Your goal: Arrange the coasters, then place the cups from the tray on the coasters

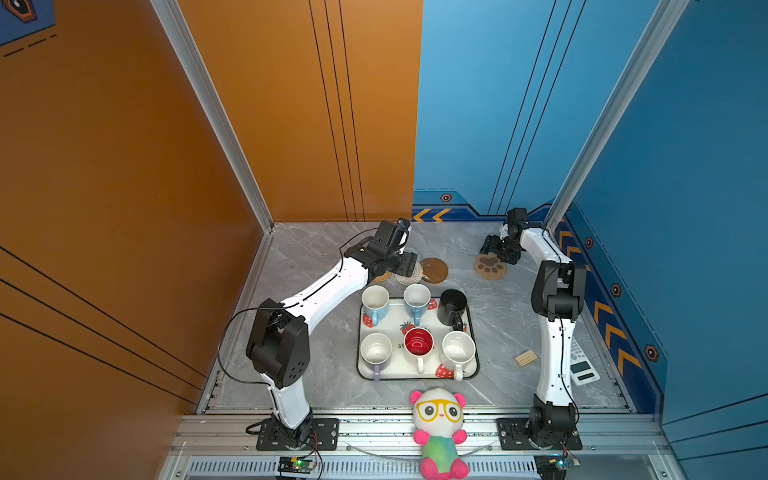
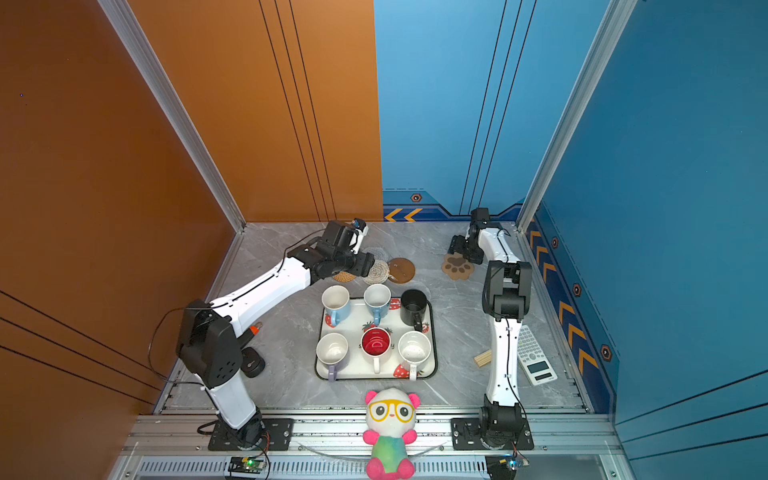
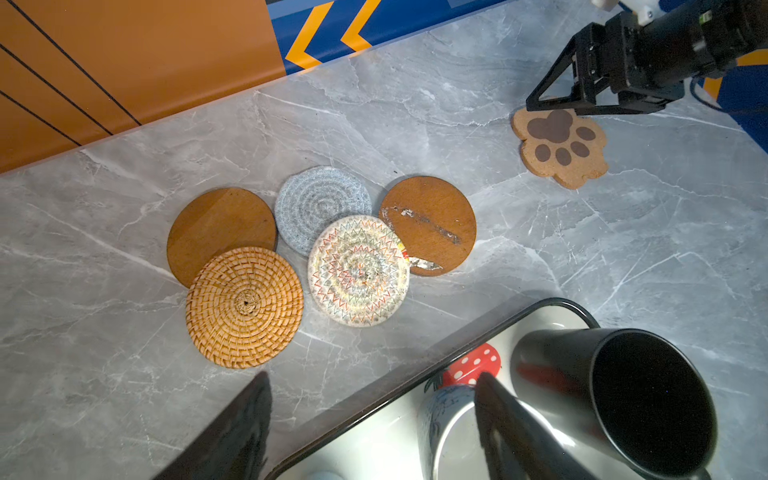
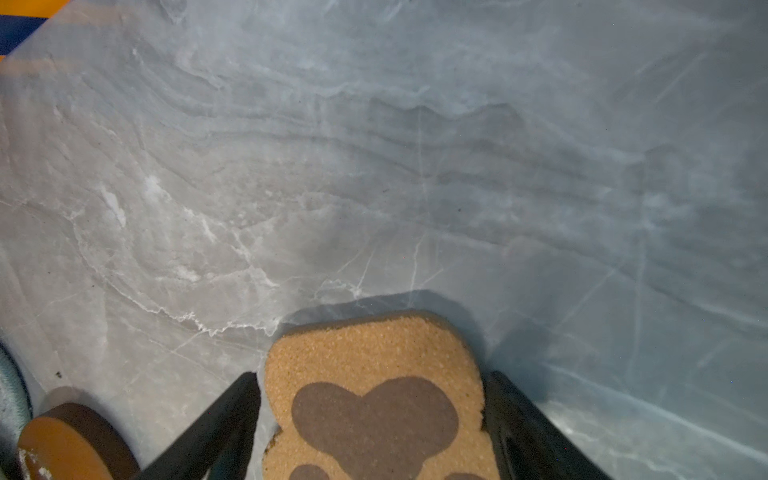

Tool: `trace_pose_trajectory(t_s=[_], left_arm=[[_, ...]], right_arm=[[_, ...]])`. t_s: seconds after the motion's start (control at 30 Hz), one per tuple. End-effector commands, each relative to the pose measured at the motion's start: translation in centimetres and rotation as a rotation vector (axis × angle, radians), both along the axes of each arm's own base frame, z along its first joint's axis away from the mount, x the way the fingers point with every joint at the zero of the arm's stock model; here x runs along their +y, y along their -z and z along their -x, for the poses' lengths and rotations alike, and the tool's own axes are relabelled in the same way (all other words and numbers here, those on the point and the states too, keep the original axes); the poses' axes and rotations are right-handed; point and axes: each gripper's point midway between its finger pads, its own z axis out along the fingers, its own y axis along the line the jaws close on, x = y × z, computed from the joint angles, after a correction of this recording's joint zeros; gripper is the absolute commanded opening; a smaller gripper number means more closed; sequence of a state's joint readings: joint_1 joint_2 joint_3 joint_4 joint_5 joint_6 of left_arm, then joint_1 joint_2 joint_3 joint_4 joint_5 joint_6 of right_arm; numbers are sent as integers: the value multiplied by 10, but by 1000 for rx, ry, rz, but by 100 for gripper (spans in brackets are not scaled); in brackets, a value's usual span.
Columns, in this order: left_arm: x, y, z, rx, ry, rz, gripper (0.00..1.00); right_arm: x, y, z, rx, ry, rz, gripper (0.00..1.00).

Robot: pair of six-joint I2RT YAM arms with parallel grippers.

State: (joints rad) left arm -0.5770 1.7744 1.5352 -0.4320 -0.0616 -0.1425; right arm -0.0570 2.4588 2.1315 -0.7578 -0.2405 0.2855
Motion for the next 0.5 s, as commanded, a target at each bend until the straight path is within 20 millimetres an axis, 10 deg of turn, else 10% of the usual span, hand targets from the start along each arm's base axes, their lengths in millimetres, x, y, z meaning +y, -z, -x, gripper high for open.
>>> trace_pose_trajectory(t_s=[0.0,0.3,0.47], left_arm=[[8,-10,7,-15,-32,-4,78],[17,-15,10,-23,-70,4,78],[22,-18,11,-34,-94,21,78]], right_arm=[[7,3,17,57,-14,6,83],[6,-51,11,-40,-3,52,84],[36,-80,16,-88,-87,110,85]])
